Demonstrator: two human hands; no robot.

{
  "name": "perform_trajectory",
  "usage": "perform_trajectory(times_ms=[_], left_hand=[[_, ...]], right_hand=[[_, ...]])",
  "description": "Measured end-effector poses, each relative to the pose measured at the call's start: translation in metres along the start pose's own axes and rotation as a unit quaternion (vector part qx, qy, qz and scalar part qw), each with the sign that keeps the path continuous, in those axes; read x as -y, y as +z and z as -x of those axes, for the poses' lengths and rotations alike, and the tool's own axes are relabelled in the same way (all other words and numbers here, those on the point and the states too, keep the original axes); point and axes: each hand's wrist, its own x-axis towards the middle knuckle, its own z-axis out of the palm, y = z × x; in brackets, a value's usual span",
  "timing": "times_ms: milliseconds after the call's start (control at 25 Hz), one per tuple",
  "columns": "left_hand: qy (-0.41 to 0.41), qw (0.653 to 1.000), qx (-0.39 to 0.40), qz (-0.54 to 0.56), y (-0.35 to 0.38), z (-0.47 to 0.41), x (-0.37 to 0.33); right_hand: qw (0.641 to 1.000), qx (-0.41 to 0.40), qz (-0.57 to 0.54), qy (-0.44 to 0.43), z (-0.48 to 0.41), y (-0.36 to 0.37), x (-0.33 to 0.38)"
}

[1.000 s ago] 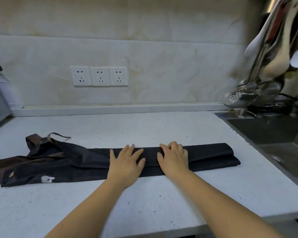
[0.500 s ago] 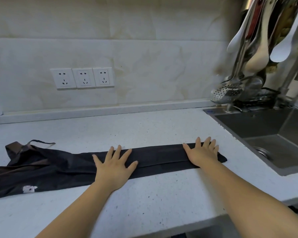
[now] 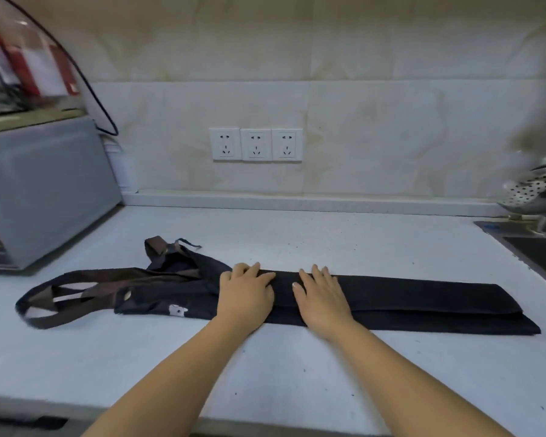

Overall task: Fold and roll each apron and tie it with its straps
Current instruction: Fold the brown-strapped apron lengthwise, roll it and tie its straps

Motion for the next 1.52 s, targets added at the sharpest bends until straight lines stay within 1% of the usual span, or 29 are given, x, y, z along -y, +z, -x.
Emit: perform_trajectory(times_ms=[80, 120, 200, 240, 280, 320, 360, 400, 440, 480, 520, 560, 680, 800, 960, 1000, 1040, 1080, 1120, 1160, 1200, 1240, 1280, 1320, 1360, 1400, 1440, 1480, 1520], left_hand=[[-0.062, 0.996, 0.01, -0.066, -0.004, 0.013, 0.041], [-0.098, 0.993, 0.019, -0.068, -0.004, 0.018, 0.06], [-0.171, 0.984, 0.029, -0.036, -0.006, 0.027, 0.098], [-0.186, 0.982, 0.026, -0.022, -0.007, 0.031, 0.111], [-0.189, 0.982, 0.004, -0.004, -0.008, 0.034, 0.118], [-0.192, 0.98, -0.042, 0.031, -0.009, 0.037, 0.121], [-0.207, 0.968, -0.11, 0.083, -0.011, 0.039, 0.121], [-0.243, 0.944, -0.169, 0.147, -0.016, 0.038, 0.117], [-0.288, 0.909, -0.206, 0.221, -0.022, 0.033, 0.116], [-0.334, 0.87, -0.21, 0.297, -0.028, 0.027, 0.117], [-0.372, 0.84, -0.186, 0.349, -0.033, 0.02, 0.121], [-0.393, 0.826, -0.155, 0.372, -0.036, 0.014, 0.127], [-0.387, 0.83, -0.106, 0.388, -0.041, -0.001, 0.141], [-0.375, 0.835, -0.091, 0.393, -0.037, -0.01, 0.148], [-0.319, 0.847, -0.158, 0.395, -0.019, -0.008, 0.139], [-0.318, 0.848, -0.174, 0.387, -0.015, -0.006, 0.138], [-0.332, 0.859, -0.186, 0.342, -0.013, -0.005, 0.136], [-0.348, 0.879, -0.199, 0.258, -0.014, -0.004, 0.132], [-0.336, 0.899, -0.225, 0.169, -0.017, -0.002, 0.126], [-0.273, 0.919, -0.259, 0.119, -0.019, -0.001, 0.114], [-0.173, 0.941, -0.267, 0.114, -0.019, 0.0, 0.099], [-0.076, 0.961, -0.232, 0.13, -0.017, 0.002, 0.082], [-0.017, 0.977, -0.164, 0.137, -0.012, 0.004, 0.069], [-0.001, 0.989, -0.077, 0.125, -0.006, 0.007, 0.058], [-0.013, 0.996, -0.001, 0.087, 0.0, 0.01, 0.051], [-0.03, 0.997, 0.053, 0.042, 0.005, 0.011, 0.05], [-0.042, 0.995, 0.09, 0.01, 0.006, 0.011, 0.051], [-0.048, 0.992, 0.113, -0.004, 0.005, 0.011, 0.053], [-0.051, 0.99, 0.135, -0.013, 0.003, 0.012, 0.052]], right_hand=[[0.998, 0.01, 0.062, -0.007, 0.002, 0.002, 0.001], [0.997, 0.02, 0.076, -0.004, 0.002, 0.002, 0.002], [0.994, 0.047, 0.103, 0.009, 0.001, 0.001, 0.007], [0.992, 0.057, 0.108, 0.02, 0.0, -0.001, 0.01], [0.991, 0.062, 0.112, 0.027, -0.003, -0.003, 0.015], [0.99, 0.06, 0.122, 0.022, -0.005, -0.006, 0.022], [0.99, 0.049, 0.132, -0.002, -0.008, -0.007, 0.034], [0.989, 0.034, 0.135, -0.038, -0.009, -0.006, 0.046], [0.989, 0.03, 0.125, -0.075, -0.009, -0.002, 0.058], [0.988, 0.037, 0.111, -0.098, -0.008, 0.003, 0.069], [0.988, 0.049, 0.103, -0.107, -0.006, 0.01, 0.076], [0.987, 0.058, 0.107, -0.107, -0.006, 0.018, 0.079], [0.983, 0.067, 0.142, -0.1, -0.006, 0.028, 0.075], [0.983, 0.065, 0.139, -0.103, -0.006, 0.028, 0.075], [0.985, 0.042, 0.125, -0.11, -0.002, 0.029, 0.073], [0.986, 0.038, 0.12, -0.109, -0.001, 0.029, 0.073], [0.987, 0.037, 0.116, -0.109, -0.001, 0.028, 0.073], [0.986, 0.04, 0.116, -0.109, -0.001, 0.027, 0.073], [0.987, 0.046, 0.111, -0.109, -0.001, 0.027, 0.075], [0.988, 0.051, 0.1, -0.107, -0.004, 0.027, 0.076], [0.99, 0.05, 0.076, -0.104, -0.005, 0.026, 0.077], [0.993, 0.041, 0.037, -0.101, -0.006, 0.023, 0.079], [0.995, 0.024, -0.033, -0.096, -0.007, 0.02, 0.08], [0.989, 0.003, -0.127, -0.076, -0.004, 0.013, 0.078], [0.977, -0.018, -0.204, -0.05, -0.002, 0.007, 0.071], [0.972, -0.042, -0.229, -0.034, 0.0, 0.002, 0.058], [0.979, -0.063, -0.19, -0.032, 0.002, -0.002, 0.042], [0.991, -0.069, -0.112, -0.028, 0.003, -0.006, 0.023], [0.998, -0.055, -0.021, -0.014, 0.006, -0.01, -0.004]])
